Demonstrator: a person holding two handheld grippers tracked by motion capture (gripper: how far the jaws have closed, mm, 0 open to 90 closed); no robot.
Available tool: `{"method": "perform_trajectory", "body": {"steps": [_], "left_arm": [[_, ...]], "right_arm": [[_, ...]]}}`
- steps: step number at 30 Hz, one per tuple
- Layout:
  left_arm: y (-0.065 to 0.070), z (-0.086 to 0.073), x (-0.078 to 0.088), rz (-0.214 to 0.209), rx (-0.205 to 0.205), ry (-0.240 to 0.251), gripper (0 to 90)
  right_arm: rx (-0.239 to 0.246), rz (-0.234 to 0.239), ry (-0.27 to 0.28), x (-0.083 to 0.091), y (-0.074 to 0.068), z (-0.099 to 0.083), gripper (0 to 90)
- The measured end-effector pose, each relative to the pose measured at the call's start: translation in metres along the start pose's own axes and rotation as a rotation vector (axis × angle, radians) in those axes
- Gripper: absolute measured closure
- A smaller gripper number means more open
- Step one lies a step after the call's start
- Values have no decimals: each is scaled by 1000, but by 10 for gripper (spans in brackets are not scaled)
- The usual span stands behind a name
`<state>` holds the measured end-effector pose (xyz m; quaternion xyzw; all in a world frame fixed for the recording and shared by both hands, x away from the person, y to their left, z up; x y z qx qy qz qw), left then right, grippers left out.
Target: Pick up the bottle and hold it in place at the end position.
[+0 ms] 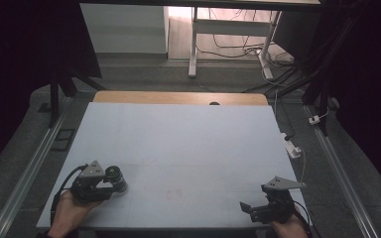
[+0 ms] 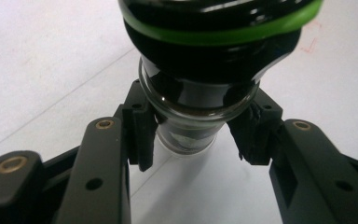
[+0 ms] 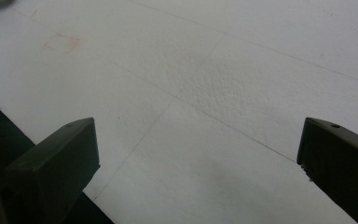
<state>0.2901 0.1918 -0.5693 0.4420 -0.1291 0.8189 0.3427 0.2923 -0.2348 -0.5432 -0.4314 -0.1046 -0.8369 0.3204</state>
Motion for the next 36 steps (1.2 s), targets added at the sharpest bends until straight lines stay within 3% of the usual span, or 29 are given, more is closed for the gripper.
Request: {"method": "perform_trajectory", "body": {"steps": [19,25,31,36], "left_arm": [[6,52,-7,-20,-76,26,535],[11,73,-16,-48,-92,25,535],[16,97,-26,-34,-127,44,535],[21,117,-36,-53,-134,53,535]], "right_arm": [[-1,4,-2,0,0,0,0],[-3,8,-4,0,0,0,0],[-6,9,-5,-1,0,0,0],[-9,10,-5,-1,0,-1,0]]}}
Point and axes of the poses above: each handheld gripper's, and its own axes: x roughly backward along the jaws, z roughly out of its top, y roughly to its right, the point moved 10 cm from there along -x, roughly forward along the jaws, and after that the axes turned 8 degrees about -y, right-handed, at the moved point
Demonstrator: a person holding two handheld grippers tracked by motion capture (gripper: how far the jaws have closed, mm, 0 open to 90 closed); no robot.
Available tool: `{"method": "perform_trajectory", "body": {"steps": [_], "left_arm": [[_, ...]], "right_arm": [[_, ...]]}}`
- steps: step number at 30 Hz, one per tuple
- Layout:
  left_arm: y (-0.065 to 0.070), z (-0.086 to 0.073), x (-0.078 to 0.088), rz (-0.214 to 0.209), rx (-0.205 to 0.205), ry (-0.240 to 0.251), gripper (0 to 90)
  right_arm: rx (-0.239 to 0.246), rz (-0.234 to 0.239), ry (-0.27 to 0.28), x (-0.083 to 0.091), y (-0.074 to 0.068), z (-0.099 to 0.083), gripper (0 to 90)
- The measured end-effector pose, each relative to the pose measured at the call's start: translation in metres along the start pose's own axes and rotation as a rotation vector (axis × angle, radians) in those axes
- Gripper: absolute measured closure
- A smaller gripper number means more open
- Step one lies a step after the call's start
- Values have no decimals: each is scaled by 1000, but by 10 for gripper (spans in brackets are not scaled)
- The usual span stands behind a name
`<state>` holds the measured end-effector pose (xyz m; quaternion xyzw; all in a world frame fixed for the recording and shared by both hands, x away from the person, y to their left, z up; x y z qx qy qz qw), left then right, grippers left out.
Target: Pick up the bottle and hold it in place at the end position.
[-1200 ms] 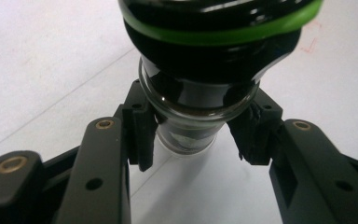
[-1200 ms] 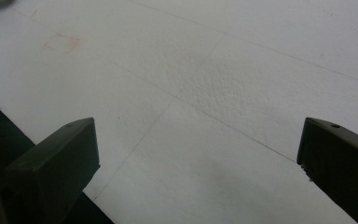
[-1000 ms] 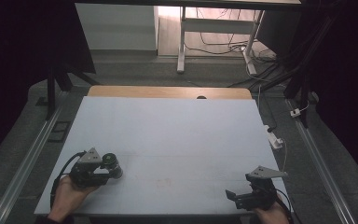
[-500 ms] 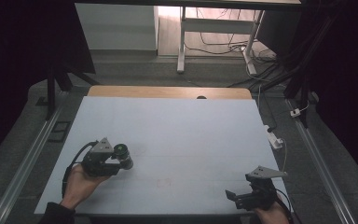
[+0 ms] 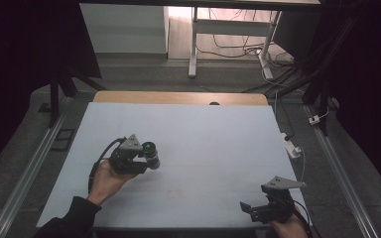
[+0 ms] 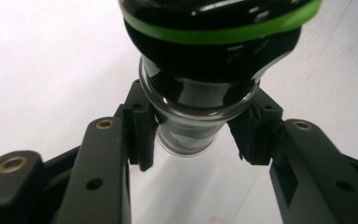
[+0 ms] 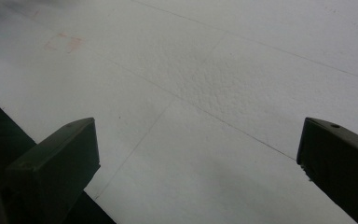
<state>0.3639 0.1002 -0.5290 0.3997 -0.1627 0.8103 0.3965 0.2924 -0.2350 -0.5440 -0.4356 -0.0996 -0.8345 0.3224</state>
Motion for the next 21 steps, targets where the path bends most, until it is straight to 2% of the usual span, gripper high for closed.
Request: {"method": "perform_trajectory", "body": {"steps": [4,12,21], "left_arm": [[1,14,-10,5,-27,-5,535],[0,36,-28,-3,-33,-13,535],[-5,56,-51,23,-57,-25,535]], "right_arm": [[0,0,2,0,0,0,0],[0,2,3,0,0,0,0],[2,2,5,1,0,0,0]]}}
Point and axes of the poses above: each handheld gripper's, and its own axes: x roughly backward along the jaws, z roughly out of its top, y roughly to its right, the point moved 10 cm from there along -x, roughly forward along the jaws, and after that the axes turned 8 degrees about -y, right-handed, at the moved point
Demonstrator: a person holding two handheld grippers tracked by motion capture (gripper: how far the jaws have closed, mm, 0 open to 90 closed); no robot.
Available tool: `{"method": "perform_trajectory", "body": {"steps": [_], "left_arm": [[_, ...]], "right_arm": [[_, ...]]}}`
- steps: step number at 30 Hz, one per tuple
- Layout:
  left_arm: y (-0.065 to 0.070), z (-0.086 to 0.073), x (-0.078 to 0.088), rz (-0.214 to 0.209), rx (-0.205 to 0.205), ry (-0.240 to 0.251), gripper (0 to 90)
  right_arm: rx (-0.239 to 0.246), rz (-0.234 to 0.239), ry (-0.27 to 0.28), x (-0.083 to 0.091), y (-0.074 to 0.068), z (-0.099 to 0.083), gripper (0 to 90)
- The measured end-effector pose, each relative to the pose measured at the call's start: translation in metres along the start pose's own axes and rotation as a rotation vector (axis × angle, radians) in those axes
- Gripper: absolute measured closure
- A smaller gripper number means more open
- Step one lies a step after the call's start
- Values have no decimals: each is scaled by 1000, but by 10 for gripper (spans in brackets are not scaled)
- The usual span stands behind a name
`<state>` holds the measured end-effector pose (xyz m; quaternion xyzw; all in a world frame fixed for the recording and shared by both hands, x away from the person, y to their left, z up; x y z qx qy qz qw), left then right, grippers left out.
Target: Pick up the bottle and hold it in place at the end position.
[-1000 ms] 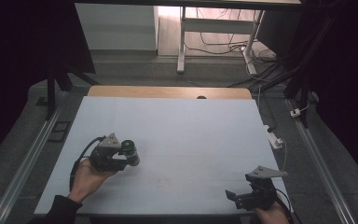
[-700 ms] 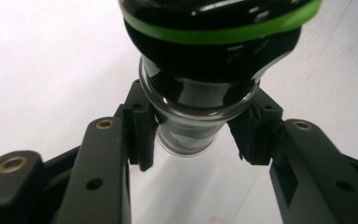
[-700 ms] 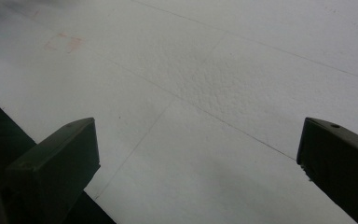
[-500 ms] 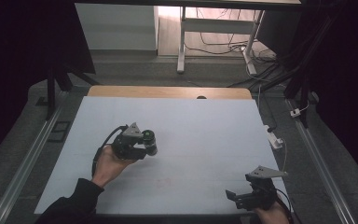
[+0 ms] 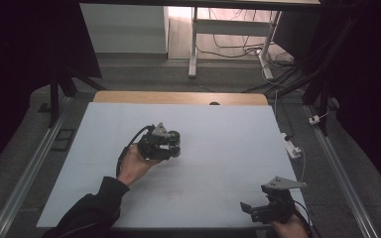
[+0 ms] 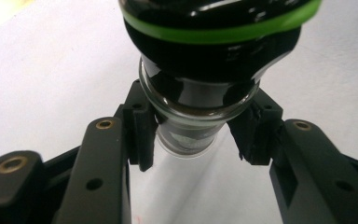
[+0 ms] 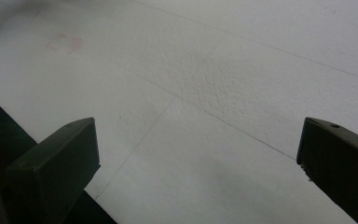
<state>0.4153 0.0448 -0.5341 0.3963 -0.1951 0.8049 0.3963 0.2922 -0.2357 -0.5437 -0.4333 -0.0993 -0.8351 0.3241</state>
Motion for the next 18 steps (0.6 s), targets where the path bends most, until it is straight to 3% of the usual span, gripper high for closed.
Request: {"method": "perform_trajectory", "body": {"steps": [11,18], "left_arm": [[-13,15,-21,16,11,-1,535],[-25,19,-36,25,42,2,535]], "right_arm": [[1,1,-2,0,0,0,0],[4,2,-2,0,-1,0,0]]}}
Point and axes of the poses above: each handheld gripper's, and its own axes: x roughly backward along the jaws, z roughly out of its top, y roughly to its right, the point moved 10 cm from there along -x, roughly forward along the jaws, and after that the axes turned 8 degrees about -y, right-handed, at the moved point
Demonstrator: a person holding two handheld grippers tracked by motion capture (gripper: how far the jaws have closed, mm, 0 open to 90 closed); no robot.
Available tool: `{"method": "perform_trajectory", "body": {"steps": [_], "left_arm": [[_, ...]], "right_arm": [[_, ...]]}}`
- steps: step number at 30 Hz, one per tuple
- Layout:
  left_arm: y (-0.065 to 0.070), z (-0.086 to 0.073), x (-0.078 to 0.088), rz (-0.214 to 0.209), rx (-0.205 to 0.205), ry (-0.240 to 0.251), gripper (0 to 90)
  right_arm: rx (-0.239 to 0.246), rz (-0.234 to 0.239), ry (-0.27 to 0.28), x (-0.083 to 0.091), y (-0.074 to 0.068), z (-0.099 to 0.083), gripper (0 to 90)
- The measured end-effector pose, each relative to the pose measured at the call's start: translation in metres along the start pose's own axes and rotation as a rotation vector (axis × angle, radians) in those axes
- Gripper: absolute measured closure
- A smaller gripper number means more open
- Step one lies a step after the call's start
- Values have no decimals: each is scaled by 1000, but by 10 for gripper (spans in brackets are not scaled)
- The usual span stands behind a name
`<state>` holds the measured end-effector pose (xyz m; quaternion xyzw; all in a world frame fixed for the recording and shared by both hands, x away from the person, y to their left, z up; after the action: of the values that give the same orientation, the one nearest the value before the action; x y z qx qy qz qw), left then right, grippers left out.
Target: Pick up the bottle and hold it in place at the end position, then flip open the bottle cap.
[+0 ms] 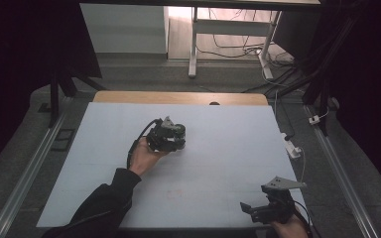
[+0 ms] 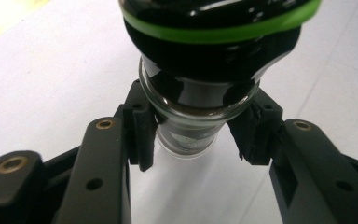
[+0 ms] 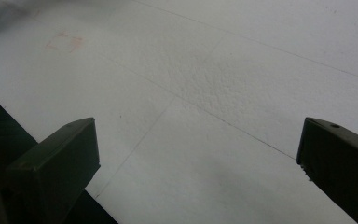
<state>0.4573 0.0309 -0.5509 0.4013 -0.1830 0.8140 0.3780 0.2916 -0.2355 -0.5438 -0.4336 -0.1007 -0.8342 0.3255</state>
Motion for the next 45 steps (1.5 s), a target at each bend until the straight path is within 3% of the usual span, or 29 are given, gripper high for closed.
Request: {"method": "perform_trajectory", "body": {"steps": [6,14,25,32,37,45], "left_arm": [[-5,-2,-13,1,23,-6,535],[-5,-6,-24,1,23,-18,535],[-6,-6,-26,-11,36,-8,534],[-6,-7,-26,-15,40,-5,535],[-6,-7,-27,-13,39,8,536],[-6,-7,-27,-16,34,19,536]], "right_arm": [[3,0,-1,0,0,0,0],[5,-1,-1,0,0,0,0],[13,-6,-6,0,-1,-1,0],[-5,-31,23,3,2,1,0],[8,-51,39,5,2,3,0],[27,-23,54,6,-5,9,0]]}}
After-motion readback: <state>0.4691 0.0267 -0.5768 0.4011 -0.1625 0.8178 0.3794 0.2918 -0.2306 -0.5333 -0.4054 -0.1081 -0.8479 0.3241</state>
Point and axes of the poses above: each handheld gripper's, and its own axes: x roughly backward along the jaws, z roughly out of its top, y roughly to its right, the point moved 10 cm from there along -x, roughly forward along the jaws, and after that the axes turned 8 degrees about -y, right-handed, at the moved point
